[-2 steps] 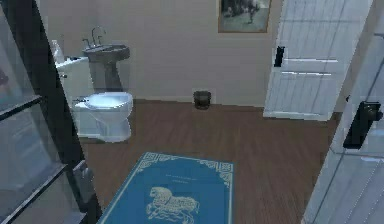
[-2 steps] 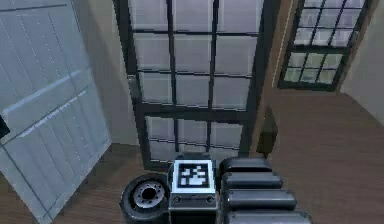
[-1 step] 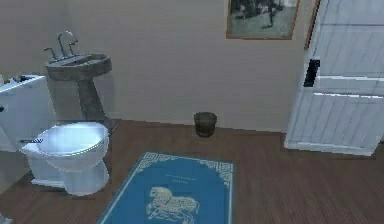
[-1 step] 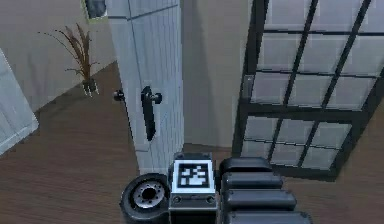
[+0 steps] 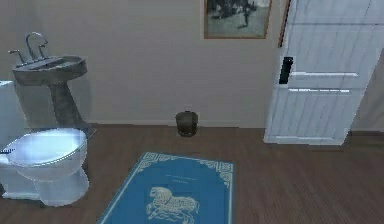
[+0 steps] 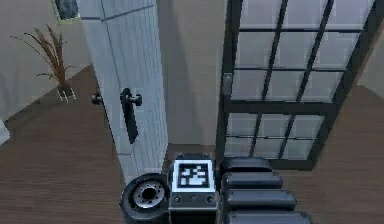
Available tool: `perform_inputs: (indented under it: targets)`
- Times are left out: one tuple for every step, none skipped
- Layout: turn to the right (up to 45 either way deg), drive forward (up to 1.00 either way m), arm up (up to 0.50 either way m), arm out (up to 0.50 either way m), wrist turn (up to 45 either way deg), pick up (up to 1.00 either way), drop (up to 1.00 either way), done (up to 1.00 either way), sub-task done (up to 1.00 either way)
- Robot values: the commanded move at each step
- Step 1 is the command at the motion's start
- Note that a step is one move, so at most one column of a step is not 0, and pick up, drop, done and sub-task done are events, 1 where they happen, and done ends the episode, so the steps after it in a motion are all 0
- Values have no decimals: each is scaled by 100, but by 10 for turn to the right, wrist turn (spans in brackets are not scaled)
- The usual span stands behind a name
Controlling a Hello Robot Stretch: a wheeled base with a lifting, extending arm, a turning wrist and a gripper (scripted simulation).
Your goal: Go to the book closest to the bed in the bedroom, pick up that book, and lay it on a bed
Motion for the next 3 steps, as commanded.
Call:
perform_inputs:
  targets:
    - [0,50,0,0,0,0,0,0,0]
    - [-450,0,0,0,0,0,0,0,0]
    - [-450,0,0,0,0,0,0,0,0]
